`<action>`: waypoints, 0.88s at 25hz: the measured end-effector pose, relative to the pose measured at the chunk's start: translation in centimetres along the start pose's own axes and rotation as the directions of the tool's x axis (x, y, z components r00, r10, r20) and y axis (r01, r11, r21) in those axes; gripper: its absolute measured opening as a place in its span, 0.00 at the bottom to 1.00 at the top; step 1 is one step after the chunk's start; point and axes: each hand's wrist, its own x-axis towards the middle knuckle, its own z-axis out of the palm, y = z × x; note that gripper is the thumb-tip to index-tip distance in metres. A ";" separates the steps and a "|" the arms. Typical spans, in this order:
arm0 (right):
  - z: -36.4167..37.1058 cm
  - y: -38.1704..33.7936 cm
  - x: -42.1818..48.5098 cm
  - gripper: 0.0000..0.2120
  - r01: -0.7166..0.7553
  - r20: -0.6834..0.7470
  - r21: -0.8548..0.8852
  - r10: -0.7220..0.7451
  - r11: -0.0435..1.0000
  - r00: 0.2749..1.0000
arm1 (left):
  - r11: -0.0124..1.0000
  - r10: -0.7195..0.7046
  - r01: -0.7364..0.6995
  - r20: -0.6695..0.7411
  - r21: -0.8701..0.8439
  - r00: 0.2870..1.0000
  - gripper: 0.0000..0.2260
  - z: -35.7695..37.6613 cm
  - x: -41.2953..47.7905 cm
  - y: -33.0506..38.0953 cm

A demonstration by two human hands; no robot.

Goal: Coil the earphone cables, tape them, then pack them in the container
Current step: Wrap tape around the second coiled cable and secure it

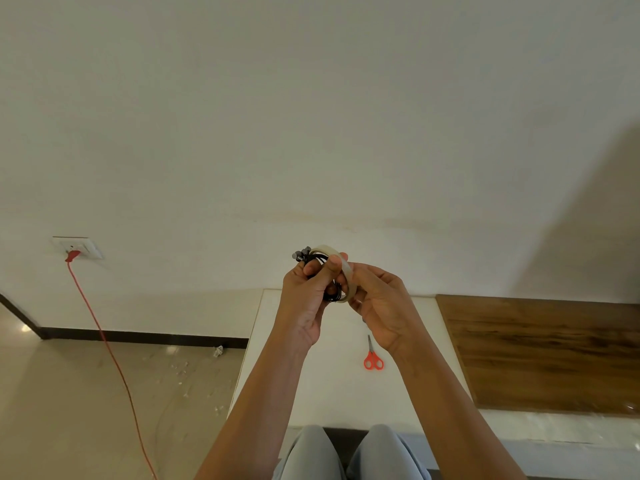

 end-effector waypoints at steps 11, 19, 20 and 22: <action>0.2 -0.1 -0.2 0.11 -0.005 0.001 0.001 0.005 1.000 1.000 | 1.000 0.003 -0.003 -0.011 -0.010 1.000 0.07 0.0 -0.1 0.0; -0.1 0.2 -0.2 0.07 0.017 0.027 -0.023 -0.016 1.000 0.999 | 0.999 -0.016 0.015 -0.023 -0.037 1.000 0.06 -0.1 0.0 0.2; 0.0 0.2 -0.2 0.07 0.015 0.022 -0.022 -0.015 1.000 1.000 | 0.999 -0.017 0.016 -0.020 -0.040 1.000 0.06 -0.1 0.0 0.2; 0.1 0.1 -0.3 0.06 0.017 0.013 -0.016 -0.017 1.000 1.000 | 0.999 -0.013 0.013 -0.009 -0.035 1.000 0.07 0.0 0.0 0.2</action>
